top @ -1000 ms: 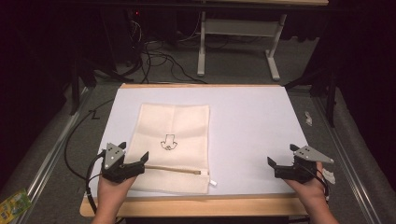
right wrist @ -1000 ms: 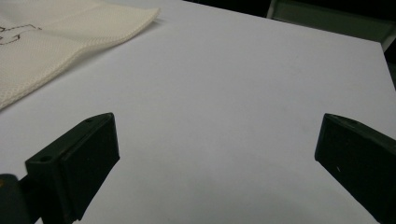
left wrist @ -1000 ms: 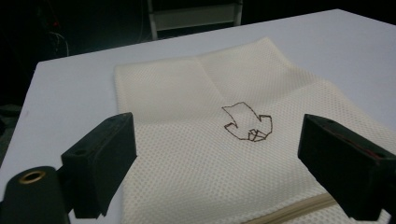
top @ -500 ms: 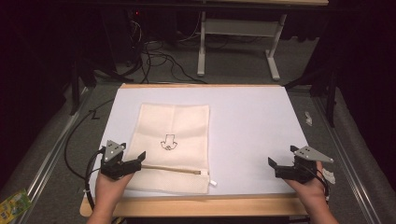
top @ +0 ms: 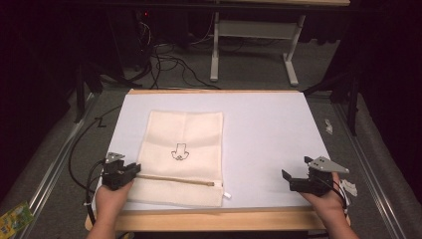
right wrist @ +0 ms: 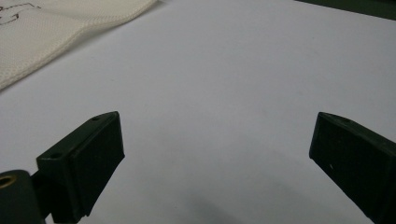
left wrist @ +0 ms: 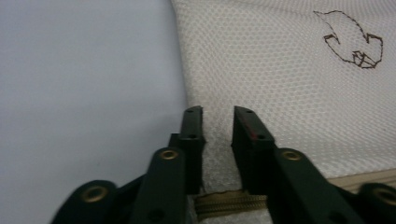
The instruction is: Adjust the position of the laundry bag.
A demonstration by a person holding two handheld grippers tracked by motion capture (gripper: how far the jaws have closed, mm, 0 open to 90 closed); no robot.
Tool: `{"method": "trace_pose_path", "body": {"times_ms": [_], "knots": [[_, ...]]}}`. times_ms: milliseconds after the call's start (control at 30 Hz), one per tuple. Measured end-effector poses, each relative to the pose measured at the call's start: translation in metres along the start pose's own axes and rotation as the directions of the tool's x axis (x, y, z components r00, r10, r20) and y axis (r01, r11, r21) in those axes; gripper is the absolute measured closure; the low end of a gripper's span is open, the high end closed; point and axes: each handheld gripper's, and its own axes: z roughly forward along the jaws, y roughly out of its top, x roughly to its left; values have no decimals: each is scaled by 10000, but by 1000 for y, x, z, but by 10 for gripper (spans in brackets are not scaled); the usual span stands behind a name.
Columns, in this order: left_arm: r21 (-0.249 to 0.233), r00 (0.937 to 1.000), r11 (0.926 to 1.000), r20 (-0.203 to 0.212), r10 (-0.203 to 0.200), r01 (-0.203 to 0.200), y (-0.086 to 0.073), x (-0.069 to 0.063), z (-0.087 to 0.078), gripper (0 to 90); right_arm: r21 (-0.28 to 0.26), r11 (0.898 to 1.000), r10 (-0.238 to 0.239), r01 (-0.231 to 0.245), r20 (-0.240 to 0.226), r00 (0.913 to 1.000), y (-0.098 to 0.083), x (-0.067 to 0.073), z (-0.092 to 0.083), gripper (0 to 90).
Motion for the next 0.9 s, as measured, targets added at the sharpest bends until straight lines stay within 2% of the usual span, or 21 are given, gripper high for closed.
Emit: {"method": "trace_pose_path", "body": {"times_ms": [33, 133, 233, 300, 467, 600, 633, 700, 767, 800, 900], "knots": [[15, 10000, 10000, -7, 37, -37, 0, 0, 0, 843, 5, 10000, 53, -53, -6, 10000, 0, 0, 0, 40], [60, 9997, 9997, 3, 257, -257, 0, -5, 0, 879, 6, 10000, 16, -16, -37, 10000, 0, 0, 0, 56], [85, 9981, 9981, -83, 613, -612, 1, -13, 3, 890, 24, 9999, 157, -157, -46, 9999, 1, 1, 2, 60], [103, 9972, 9972, 35, 744, -744, 2, -20, 6, 891, 48, 9999, 130, -130, -76, 9999, 2, 3, 4, 64], [197, 9896, 9895, 199, 1426, -1430, 6, -40, 13, 892, 155, 9999, -55, 57, -165, 9998, 2, 8, 8, 70], [197, 9786, 9785, 210, 2049, -2053, 10, -60, 23, 895, 168, 9999, 1, 2, -176, 9998, 2, 8, 8, 76], [214, 9728, 9726, 143, 2310, -2313, 11, -67, 25, 896, 148, 9999, -3, 6, -187, 9998, 2, 8, 8, 80], [246, 9657, 9654, 146, 2592, -2595, 12, -75, 29, 897, 116, 9999, 38, -36, -224, 9997, 2, 7, 8, 93], [238, 9557, 9554, -26, 2945, -2943, 13, -86, 33, 897, 112, 9997, 198, -196, -240, 9995, 3, 8, 10, 125], [221, 9510, 9507, 14, 3092, -3092, 13, -92, 36, 898, 66, 9992, 407, -405, -304, 9987, 5, 10, 15, 155], [150, 9481, 9480, 27, 3179, -3179, 13, -97, 38, 898, 43, 9985, 550, -549, -386, 9977, 10, 13, 23, 185]]}}
